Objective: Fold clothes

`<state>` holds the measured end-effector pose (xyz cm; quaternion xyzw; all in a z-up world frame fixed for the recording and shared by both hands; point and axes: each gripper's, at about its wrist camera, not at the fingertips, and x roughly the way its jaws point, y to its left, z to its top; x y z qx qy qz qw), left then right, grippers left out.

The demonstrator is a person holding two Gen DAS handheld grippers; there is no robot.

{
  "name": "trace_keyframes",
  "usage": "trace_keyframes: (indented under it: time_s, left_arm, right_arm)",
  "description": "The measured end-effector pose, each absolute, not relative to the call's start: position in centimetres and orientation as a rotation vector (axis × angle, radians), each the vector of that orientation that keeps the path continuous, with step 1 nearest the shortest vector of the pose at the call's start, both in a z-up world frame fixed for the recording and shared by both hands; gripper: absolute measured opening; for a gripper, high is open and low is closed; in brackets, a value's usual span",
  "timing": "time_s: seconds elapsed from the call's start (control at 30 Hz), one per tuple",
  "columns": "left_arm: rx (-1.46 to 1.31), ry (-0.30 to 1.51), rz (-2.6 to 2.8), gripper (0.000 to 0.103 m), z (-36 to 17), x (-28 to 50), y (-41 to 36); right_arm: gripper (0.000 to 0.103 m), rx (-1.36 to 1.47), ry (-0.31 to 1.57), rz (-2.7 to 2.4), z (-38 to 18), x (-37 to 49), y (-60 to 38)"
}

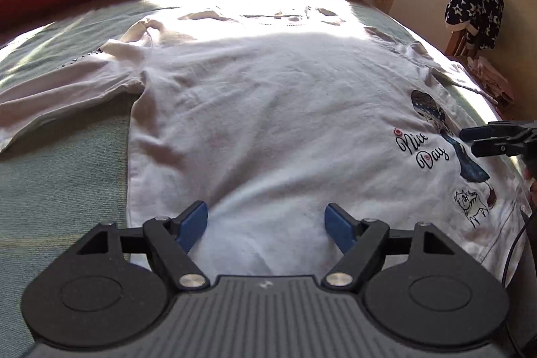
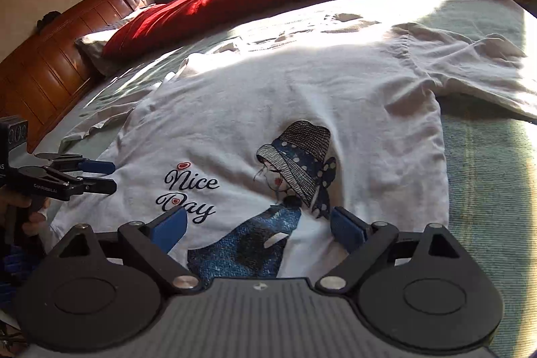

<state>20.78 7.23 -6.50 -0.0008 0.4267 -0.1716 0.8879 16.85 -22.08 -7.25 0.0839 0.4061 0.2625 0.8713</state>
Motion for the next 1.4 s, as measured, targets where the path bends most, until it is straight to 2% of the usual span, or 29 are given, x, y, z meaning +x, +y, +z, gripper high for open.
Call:
trace_keyframes:
  time_s: [0.17,0.27,0.43,0.7,0.93,1.13,1.27,1.4]
  left_arm:
    - [0.013,0.935,-0.341,0.078,-5.3,20.5,7.6]
    - [0.023,0.951,-0.356,0.079,-3.9,22.8,6.7]
    - [-0.034,0.935,-0.406,0.081,-2.1,28.4,4.7]
    - [-0.165,1.028,-0.455,0.082,-5.4,34.9,4.0]
    - [-0.057,0.951,-0.344,0.081,-6.0,34.5,8.3]
    - [0.117,0.938,-0.277,0.081,-4.7,32.4,5.9]
    - [0.203,0.877,-0.35,0.084,-2.5,28.5,2.9]
    - [0.293,0.846,-0.377,0.087,-2.9,24.4,-0.1]
  right_arm:
    - [0.097,0.212,0.854,0.53,-7.1,14.5,-26.1]
    - [0.103,0.173,0.863,0.521,-5.5,15.3,-24.8]
    - [0.103,0.13,0.772,0.669,-2.4,20.1,-20.2]
    - [0.103,0.19,0.888,0.767,-6.2,28.0,-15.3]
    - [0.103,0.142,0.835,0.588,-7.0,27.1,-22.6]
    - [0.103,0.182,0.832,0.484,-5.6,25.0,-25.9]
    - [0.103,0.097,0.789,0.536,-3.1,22.2,-21.8]
    - [0.103,0.001,0.782,0.545,-2.4,19.9,-17.4]
